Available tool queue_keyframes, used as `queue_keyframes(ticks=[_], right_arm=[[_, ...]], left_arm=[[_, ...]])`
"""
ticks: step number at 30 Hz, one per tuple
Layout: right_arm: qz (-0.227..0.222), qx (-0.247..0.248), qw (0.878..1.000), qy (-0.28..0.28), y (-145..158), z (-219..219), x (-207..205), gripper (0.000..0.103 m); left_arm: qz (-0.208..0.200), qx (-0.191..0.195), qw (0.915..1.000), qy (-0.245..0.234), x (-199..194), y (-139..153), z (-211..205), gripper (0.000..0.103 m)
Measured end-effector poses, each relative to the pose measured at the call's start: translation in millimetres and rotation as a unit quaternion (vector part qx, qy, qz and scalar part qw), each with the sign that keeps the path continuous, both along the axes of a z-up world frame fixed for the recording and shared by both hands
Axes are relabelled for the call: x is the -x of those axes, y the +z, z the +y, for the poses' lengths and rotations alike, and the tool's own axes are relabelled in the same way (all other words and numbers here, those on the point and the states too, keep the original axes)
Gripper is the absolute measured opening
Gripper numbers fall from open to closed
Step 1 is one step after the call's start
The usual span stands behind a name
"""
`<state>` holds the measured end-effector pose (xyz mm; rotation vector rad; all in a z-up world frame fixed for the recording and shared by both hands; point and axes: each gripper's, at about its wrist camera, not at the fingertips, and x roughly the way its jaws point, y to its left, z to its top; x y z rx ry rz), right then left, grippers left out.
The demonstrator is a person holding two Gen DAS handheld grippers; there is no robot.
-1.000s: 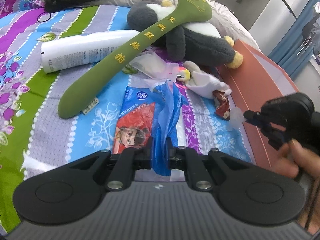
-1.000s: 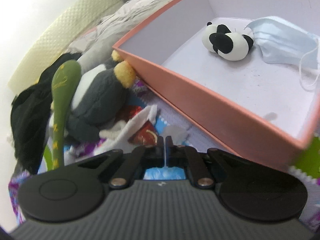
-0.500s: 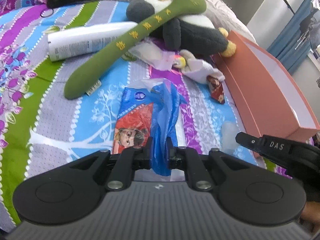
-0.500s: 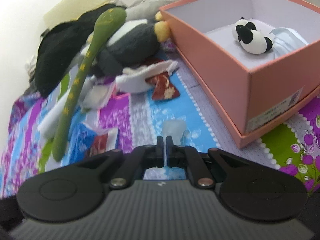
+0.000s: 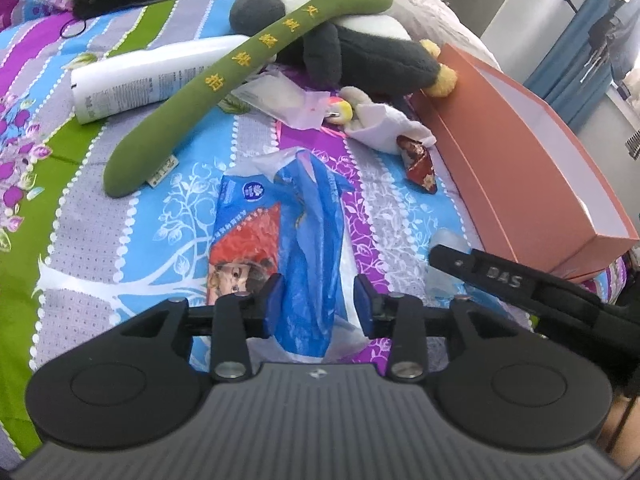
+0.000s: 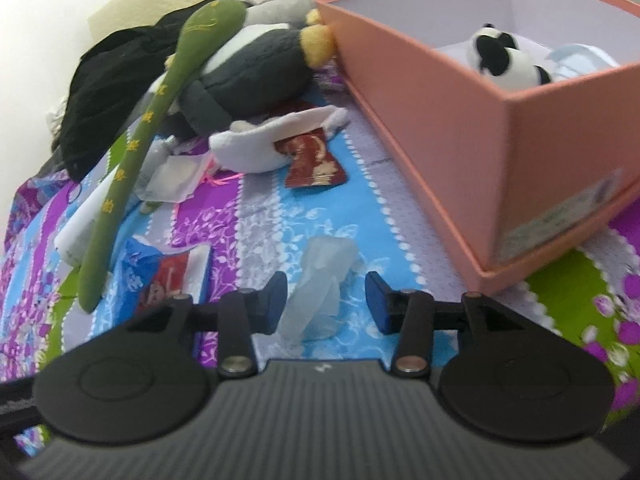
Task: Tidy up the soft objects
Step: 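Move the right gripper to the clear plastic bag and close on it, then lift the tissue packet and plastic bag and carry both over the pink box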
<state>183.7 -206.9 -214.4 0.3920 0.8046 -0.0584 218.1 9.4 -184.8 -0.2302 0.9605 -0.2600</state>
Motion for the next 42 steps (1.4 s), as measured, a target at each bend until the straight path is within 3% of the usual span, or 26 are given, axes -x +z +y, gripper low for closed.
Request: queue_keyframes(ticks=[4,7,17,33,35,40,42], right_arm=[[-0.001,0.016,1.0,0.017,-6,4,-9,0.025],[0.001,0.006,1.0,0.026,-3,-1,-10,0.019],[-0.015,0.015,0.998,0.058,24,-10,13,0.018],[-0.009,0.03,0.998,0.057,48,-4,54,0.018],[-0.011,0.034,0.998,0.057,50,-4,50,0.018],[-0.003,0.034,0.997,0.063,56,-7,29,0.018],[0.007,0.037,0.997,0.073,61,-6,17,0.018]], left_arm=[[-0.002,-0.024,0.9997,0.002,-2,0,-5,0.048],[0.005,-0.034,0.9994,0.007,-1,-2,-8,0.048],[0.004,-0.037,0.9993,0.001,2,-1,-15,0.048],[-0.019,-0.065,0.9976,-0.016,0,2,-32,0.047],[-0.014,-0.067,0.9976,-0.008,-8,-4,-34,0.041],[0.003,-0.073,0.9973,0.005,-33,-8,-36,0.01],[0.013,-0.073,0.9971,0.014,-41,1,-33,0.007]])
